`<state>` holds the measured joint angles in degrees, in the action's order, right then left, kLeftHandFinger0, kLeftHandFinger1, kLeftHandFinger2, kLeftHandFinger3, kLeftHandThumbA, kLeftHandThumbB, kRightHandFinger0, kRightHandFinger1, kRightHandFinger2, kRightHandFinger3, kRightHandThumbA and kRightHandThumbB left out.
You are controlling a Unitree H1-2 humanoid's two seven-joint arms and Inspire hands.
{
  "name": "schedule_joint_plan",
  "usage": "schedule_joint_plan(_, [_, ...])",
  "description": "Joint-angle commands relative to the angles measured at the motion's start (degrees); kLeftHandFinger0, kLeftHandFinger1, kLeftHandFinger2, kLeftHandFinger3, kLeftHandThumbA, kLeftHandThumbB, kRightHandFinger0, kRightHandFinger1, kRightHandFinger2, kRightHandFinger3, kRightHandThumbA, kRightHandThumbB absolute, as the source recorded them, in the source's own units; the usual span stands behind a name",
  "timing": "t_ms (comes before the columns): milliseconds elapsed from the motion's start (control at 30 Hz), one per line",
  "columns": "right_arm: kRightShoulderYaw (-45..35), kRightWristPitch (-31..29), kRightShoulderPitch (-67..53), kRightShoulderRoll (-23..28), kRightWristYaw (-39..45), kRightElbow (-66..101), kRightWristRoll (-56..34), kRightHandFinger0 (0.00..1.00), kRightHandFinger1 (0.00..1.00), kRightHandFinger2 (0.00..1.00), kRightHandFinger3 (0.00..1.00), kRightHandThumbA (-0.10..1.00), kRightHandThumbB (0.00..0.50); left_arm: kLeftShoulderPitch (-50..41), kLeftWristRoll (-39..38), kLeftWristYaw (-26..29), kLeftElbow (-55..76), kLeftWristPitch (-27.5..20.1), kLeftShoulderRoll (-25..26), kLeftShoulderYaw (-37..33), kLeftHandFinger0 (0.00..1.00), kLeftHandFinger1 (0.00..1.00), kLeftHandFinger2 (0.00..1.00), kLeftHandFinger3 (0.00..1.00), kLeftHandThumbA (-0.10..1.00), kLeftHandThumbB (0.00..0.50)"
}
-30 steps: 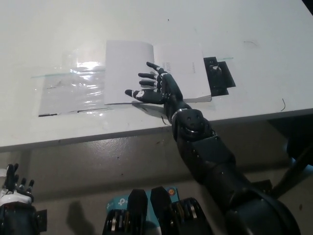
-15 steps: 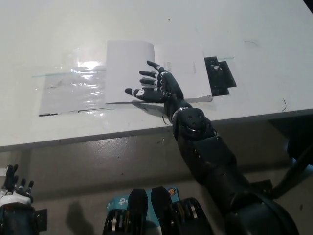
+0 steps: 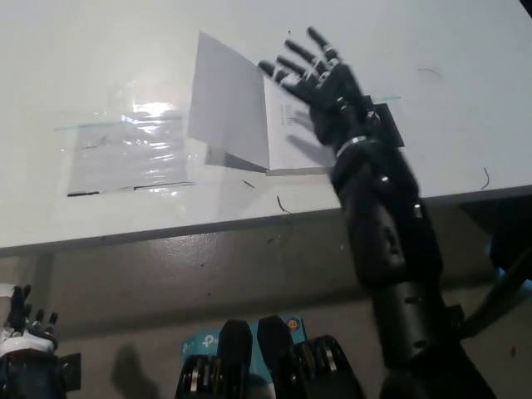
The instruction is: The robot uses its right hand to slide under the cover of the book kept in the middle of the desk and open it
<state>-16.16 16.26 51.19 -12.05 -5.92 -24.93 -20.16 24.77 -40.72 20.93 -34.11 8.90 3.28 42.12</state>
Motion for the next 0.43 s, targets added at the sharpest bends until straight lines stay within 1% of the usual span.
schedule_joint_plan(0, [-3.23,7.85,0.74,-0.36,-1.41,6.83,-7.38,0.8,0.78,0.82,0.98,1.0,0.171,0.12,-0.26,0.46,0.37,-1.32,0.21,0.21,1.0,1.0,1.0,1.0,1.0,0.0])
schedule_joint_plan(33, [-4.4,8.38,0.65,-0.26,-1.99,7.82,-8.21,0.78,0.77,0.81,0.98,1.0,0.168,0.16,-0.34,0.63,0.35,-1.32,0.16,0.3,1.0,1.0,1.0,1.0,1.0,0.0])
schedule_joint_plan(67, [-5.79,8.69,-0.14,0.27,-2.27,9.46,-9.21,0.79,0.79,0.83,1.0,1.0,0.16,0.07,-0.27,0.78,0.63,-1.1,0.07,0.2,1.0,1.0,1.0,1.0,1.0,0.0])
schedule_joint_plan(167, [-7.45,8.98,-0.74,0.7,-2.78,10.45,-9.79,0.79,0.79,0.84,1.0,1.0,0.146,0.14,-0.54,0.6,0.12,-1.29,0.11,0.41,1.0,1.0,1.0,1.0,1.0,0.0])
schedule_joint_plan(200, [-8.74,8.76,-0.92,0.88,-2.63,10.36,-11.12,0.84,0.81,0.85,1.0,1.0,0.14,0.0,-0.48,0.42,0.12,-1.4,0.07,0.35,1.0,1.0,1.0,1.0,1.0,0.0])
schedule_joint_plan(233, [-9.66,8.46,-1.37,1.04,-2.95,11.02,-11.77,0.85,0.84,0.86,1.0,1.0,0.14,-0.17,-0.63,0.11,0.33,-1.44,-0.03,0.37,1.0,1.0,1.0,1.0,1.0,0.0])
schedule_joint_plan(267, [-10.34,8.56,-1.9,1.26,-3.4,12.03,-12.06,0.9,0.89,0.89,1.0,1.0,0.134,-0.29,-0.54,0.42,0.65,-1.36,-0.16,0.37,1.0,1.0,1.0,1.0,1.0,0.0])
schedule_joint_plan(300, [-11.49,8.55,-2.29,1.38,-4.03,12.95,-12.88,0.91,0.89,0.9,1.0,1.0,0.137,-0.22,-0.44,0.54,0.51,-1.64,-0.17,0.43,1.0,1.0,1.0,1.0,1.0,0.0])
schedule_joint_plan(333, [-12.26,8.39,-2.77,1.72,-3.99,13.59,-13.52,0.94,0.91,0.95,1.0,1.0,0.159,-0.27,-0.56,0.37,0.62,-1.68,-0.22,0.47,1.0,1.0,1.0,1.0,1.0,0.0])
schedule_joint_plan(367, [-14.1,7.98,-3.77,2.57,-4.3,14.93,-14.87,0.95,0.92,0.96,1.0,1.0,0.159,-0.41,-0.72,-0.02,0.74,-1.74,-0.23,0.5,1.0,1.0,1.0,1.0,1.0,0.0])
schedule_joint_plan(400, [-14.1,7.98,-3.77,2.57,-4.3,14.93,-14.87,0.95,0.92,0.96,1.0,1.0,0.159,-0.41,-0.72,-0.02,0.74,-1.74,-0.23,0.5,1.0,1.0,1.0,1.0,1.0,0.0])
